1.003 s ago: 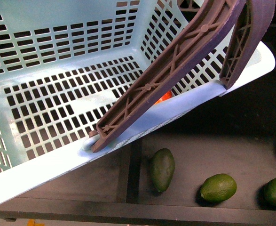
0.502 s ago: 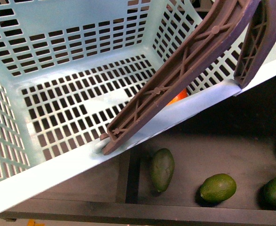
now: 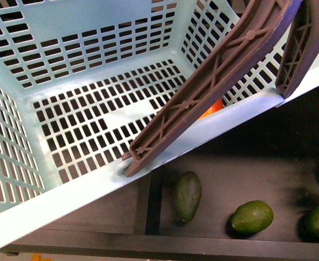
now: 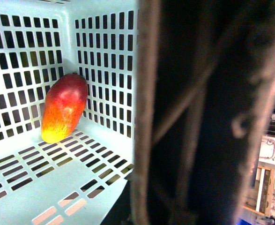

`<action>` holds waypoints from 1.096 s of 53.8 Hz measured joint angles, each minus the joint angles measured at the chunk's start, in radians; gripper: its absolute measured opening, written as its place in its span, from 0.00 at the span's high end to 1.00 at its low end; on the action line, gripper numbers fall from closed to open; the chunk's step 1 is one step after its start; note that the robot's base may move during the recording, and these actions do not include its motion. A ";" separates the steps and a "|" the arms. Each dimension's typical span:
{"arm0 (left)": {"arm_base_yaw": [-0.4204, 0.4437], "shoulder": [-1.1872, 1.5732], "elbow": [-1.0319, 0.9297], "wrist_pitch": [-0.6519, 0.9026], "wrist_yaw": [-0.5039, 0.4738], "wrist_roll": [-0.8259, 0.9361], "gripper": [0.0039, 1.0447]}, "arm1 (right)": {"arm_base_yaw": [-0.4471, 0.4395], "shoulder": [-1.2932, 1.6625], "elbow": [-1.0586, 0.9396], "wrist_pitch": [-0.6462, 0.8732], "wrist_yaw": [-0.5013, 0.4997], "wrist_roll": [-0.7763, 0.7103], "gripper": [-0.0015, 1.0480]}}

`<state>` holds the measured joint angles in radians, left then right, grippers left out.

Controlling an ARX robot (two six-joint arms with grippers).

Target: Pick mango and avocado into basket

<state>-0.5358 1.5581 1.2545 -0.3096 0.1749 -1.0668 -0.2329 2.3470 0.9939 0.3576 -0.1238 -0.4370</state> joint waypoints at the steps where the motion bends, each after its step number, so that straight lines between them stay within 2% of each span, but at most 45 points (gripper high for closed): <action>1: 0.000 0.000 0.000 0.000 0.001 0.000 0.97 | 0.002 0.004 0.003 0.000 0.000 0.001 0.08; 59: 0.000 0.000 0.000 0.000 -0.004 0.000 0.97 | 0.055 0.219 0.209 -0.066 0.022 0.134 0.08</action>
<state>-0.5358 1.5581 1.2545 -0.3096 0.1711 -1.0664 -0.1780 2.5660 1.2034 0.2920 -0.1017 -0.3027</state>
